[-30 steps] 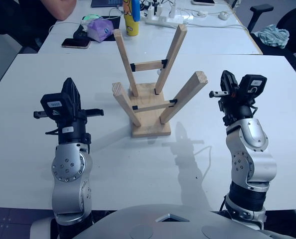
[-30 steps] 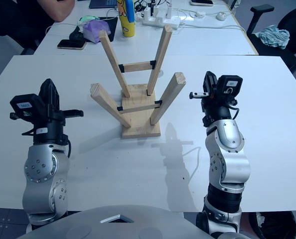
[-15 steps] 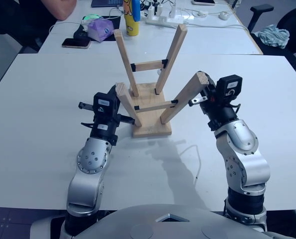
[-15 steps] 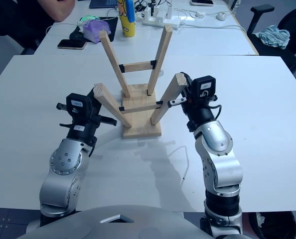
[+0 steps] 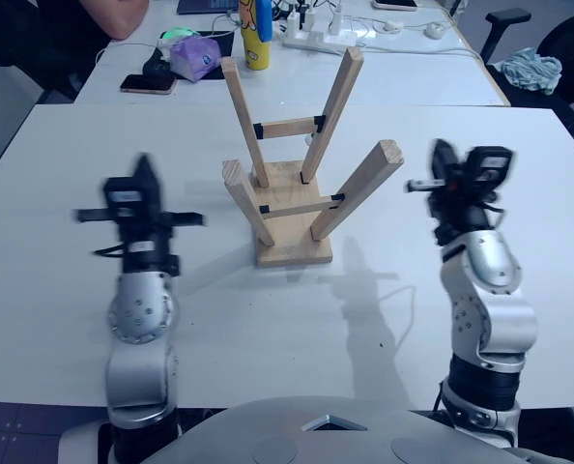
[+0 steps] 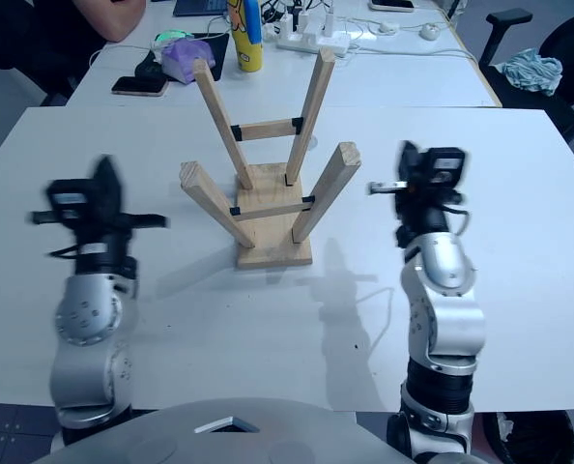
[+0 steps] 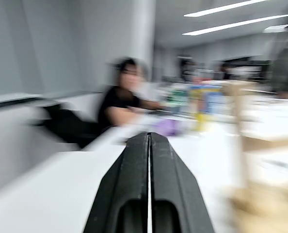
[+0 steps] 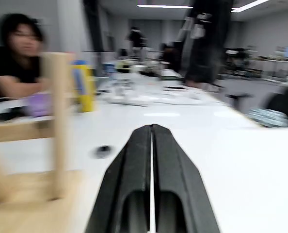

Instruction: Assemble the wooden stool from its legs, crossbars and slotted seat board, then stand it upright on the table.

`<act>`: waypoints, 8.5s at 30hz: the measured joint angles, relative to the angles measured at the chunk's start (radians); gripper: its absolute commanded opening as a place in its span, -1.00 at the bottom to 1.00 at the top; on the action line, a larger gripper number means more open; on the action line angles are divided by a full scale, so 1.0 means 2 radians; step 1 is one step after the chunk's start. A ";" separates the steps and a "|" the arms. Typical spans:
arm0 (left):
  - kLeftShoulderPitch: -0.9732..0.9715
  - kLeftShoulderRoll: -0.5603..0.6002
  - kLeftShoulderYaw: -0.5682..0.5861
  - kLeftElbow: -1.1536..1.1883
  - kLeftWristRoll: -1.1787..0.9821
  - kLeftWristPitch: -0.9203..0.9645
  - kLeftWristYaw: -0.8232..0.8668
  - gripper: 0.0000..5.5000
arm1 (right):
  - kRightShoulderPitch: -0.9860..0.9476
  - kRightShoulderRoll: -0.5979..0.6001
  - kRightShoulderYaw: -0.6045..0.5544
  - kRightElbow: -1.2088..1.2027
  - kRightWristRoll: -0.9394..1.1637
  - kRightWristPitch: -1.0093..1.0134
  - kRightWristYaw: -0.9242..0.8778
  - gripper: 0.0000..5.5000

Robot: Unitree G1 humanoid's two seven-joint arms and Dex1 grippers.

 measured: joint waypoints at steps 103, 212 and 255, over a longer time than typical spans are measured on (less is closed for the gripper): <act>-0.085 0.102 -0.039 0.206 -0.096 0.109 -0.180 -0.99 | -0.411 -0.094 -0.211 0.210 0.469 0.138 0.066 -1.00; 0.002 0.127 -0.058 0.125 -0.041 0.115 -0.099 -0.99 | 0.184 -0.231 -0.117 0.271 0.146 -0.095 0.356 -1.00; 0.091 -0.001 0.047 0.185 -0.071 -0.095 -0.014 -0.99 | 0.068 -0.009 0.019 0.286 -0.078 -0.140 0.035 -1.00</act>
